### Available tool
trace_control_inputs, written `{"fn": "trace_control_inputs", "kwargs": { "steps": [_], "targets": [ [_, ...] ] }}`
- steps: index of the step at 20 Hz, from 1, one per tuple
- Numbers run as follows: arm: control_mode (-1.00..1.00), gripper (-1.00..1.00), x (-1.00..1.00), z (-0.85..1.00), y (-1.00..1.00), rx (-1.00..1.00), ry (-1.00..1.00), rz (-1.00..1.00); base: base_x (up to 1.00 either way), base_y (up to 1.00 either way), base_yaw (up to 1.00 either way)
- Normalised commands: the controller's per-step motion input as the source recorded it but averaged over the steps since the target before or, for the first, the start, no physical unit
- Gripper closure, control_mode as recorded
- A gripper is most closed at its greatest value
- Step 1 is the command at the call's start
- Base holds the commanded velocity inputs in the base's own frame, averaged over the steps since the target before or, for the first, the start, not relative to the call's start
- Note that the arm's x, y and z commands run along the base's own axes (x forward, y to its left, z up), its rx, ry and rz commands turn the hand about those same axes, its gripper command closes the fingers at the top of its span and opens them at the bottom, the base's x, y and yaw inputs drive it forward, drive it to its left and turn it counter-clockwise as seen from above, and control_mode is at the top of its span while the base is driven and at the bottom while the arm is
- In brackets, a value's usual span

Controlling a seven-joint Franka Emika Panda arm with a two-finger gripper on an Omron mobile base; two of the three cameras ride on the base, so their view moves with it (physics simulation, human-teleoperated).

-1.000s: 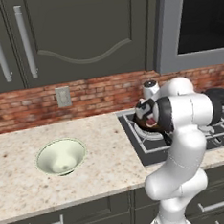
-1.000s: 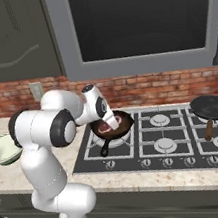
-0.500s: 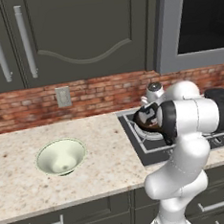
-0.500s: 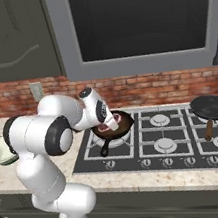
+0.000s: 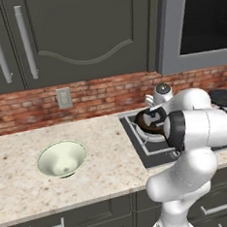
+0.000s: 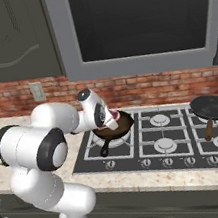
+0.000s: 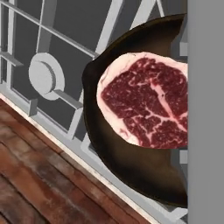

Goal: Place one of the steaks on the plate and the other in the bowl. Then place the bowl in the fridge.

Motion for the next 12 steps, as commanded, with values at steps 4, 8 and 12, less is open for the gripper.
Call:
{"fn": "trace_control_inputs", "kwargs": {
  "steps": [4,8,12],
  "targets": [
    [-1.0,1.0,-0.37,0.35,0.0,0.0,-0.15,0.0,0.0,0.0,0.0],
    [-1.0,1.0,-0.3,0.38,0.0,0.0,-0.05,0.0,0.0,0.0,0.0],
    [-1.0,1.0,-0.43,0.14,0.02,0.0,0.0,0.01,0.0,0.0,0.0]
  ]
}}
